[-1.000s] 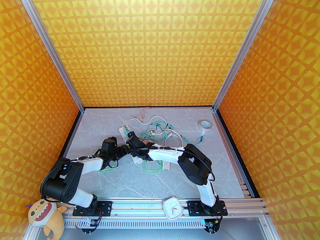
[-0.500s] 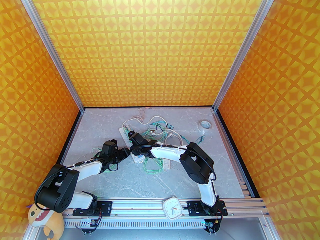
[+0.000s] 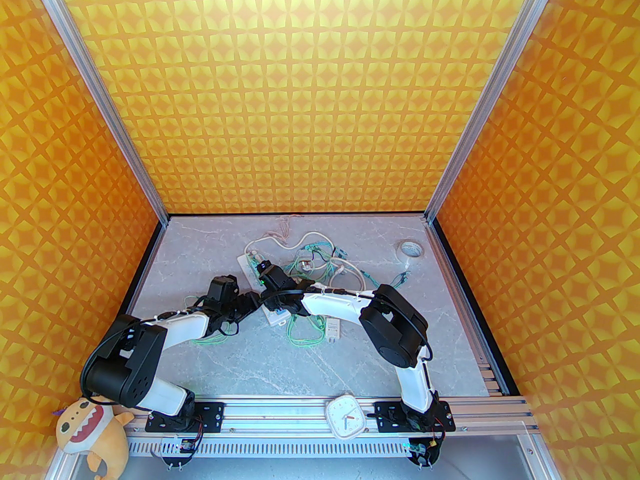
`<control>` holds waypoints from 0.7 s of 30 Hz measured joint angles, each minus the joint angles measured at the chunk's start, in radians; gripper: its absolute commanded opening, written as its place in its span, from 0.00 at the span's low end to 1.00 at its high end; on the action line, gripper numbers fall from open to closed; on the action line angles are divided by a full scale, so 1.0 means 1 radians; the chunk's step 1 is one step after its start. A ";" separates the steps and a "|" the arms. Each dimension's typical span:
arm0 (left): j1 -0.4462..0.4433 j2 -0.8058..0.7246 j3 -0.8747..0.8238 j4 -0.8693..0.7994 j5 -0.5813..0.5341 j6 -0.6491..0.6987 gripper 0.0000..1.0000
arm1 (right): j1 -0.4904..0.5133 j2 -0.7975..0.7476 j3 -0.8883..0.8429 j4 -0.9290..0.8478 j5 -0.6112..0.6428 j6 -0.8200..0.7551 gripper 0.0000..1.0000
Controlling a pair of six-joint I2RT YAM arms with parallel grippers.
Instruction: Pull the plug off the socket
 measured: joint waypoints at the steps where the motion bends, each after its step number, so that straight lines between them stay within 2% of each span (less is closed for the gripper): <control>1: 0.000 0.001 0.001 -0.002 0.000 0.000 0.53 | 0.000 0.000 0.000 0.000 0.000 0.003 0.32; 13: -0.003 0.018 0.022 -0.029 -0.001 -0.008 0.57 | 0.000 0.000 0.003 -0.005 0.000 0.032 0.32; 21: -0.008 0.043 0.057 -0.041 0.000 0.005 0.51 | 0.000 0.003 0.011 -0.016 0.013 0.032 0.31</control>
